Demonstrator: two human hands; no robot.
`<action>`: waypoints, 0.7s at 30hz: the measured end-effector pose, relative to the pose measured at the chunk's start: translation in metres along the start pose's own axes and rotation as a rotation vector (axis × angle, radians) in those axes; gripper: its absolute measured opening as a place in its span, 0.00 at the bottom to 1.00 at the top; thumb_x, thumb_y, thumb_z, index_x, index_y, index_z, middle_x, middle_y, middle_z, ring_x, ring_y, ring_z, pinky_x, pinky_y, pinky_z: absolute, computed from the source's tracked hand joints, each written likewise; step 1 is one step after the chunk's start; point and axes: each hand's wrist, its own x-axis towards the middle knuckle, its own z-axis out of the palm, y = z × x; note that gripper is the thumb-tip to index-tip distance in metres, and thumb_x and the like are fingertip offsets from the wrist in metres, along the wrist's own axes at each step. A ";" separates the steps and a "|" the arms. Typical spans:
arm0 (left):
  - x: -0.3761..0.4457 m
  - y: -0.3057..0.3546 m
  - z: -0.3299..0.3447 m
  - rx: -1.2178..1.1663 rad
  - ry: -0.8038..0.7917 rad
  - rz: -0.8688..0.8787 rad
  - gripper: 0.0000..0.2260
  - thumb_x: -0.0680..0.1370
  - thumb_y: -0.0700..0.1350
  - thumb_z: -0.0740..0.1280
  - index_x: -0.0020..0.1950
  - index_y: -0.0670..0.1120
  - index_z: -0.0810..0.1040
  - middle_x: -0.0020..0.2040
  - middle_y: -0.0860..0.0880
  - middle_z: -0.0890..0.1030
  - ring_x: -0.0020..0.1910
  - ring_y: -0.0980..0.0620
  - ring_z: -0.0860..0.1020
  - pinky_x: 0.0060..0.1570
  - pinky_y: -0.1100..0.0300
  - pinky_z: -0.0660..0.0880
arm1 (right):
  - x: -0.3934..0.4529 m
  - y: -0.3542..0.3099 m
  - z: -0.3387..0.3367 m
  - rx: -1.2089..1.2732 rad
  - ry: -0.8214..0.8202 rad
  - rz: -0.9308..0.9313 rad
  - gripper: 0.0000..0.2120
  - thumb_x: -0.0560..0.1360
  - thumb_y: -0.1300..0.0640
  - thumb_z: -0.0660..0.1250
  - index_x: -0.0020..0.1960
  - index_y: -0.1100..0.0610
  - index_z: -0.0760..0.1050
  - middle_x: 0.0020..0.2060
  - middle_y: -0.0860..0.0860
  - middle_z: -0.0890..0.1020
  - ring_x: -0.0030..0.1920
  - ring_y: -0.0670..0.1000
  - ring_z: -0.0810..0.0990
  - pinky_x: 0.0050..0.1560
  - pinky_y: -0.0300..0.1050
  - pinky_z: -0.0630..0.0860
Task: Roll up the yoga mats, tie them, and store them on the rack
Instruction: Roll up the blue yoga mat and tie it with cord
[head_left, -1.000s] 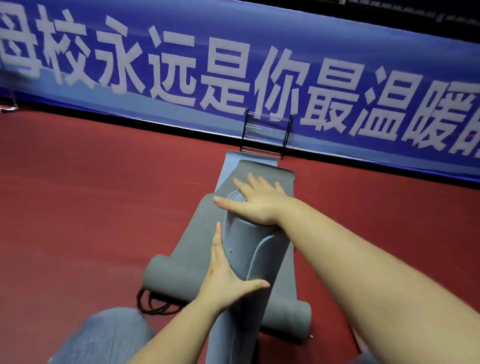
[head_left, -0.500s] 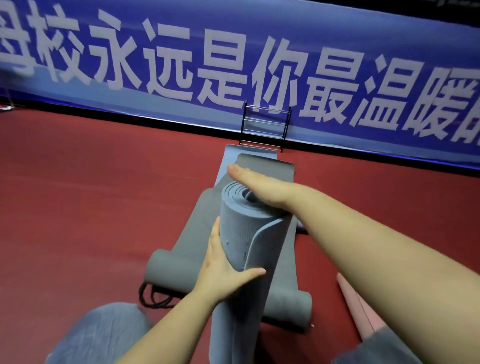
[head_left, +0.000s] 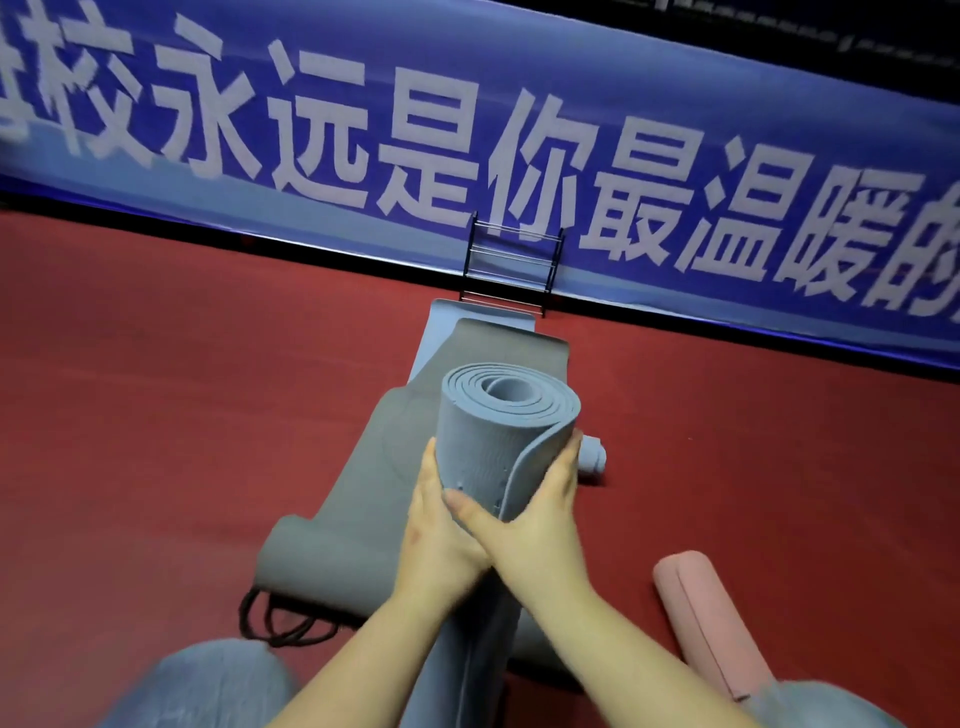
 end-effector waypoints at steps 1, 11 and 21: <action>0.001 0.000 0.003 -0.015 0.011 0.005 0.47 0.63 0.58 0.73 0.75 0.61 0.48 0.72 0.58 0.64 0.69 0.57 0.67 0.65 0.51 0.70 | 0.007 -0.004 0.003 -0.002 0.013 0.027 0.70 0.54 0.35 0.77 0.76 0.54 0.32 0.76 0.48 0.41 0.76 0.45 0.43 0.74 0.42 0.49; 0.018 0.002 -0.021 -0.205 -0.024 -0.149 0.49 0.55 0.64 0.74 0.72 0.64 0.55 0.54 0.51 0.76 0.49 0.55 0.79 0.53 0.53 0.77 | 0.066 -0.009 -0.009 -0.270 0.050 -0.144 0.61 0.58 0.35 0.76 0.76 0.42 0.37 0.72 0.47 0.58 0.72 0.50 0.60 0.71 0.49 0.60; 0.101 -0.057 -0.107 0.125 -0.516 -0.539 0.07 0.68 0.36 0.65 0.42 0.45 0.71 0.40 0.45 0.72 0.41 0.50 0.72 0.40 0.59 0.75 | 0.093 0.035 0.068 -0.564 -0.365 -0.208 0.49 0.60 0.35 0.74 0.73 0.45 0.53 0.64 0.48 0.67 0.66 0.52 0.66 0.64 0.47 0.67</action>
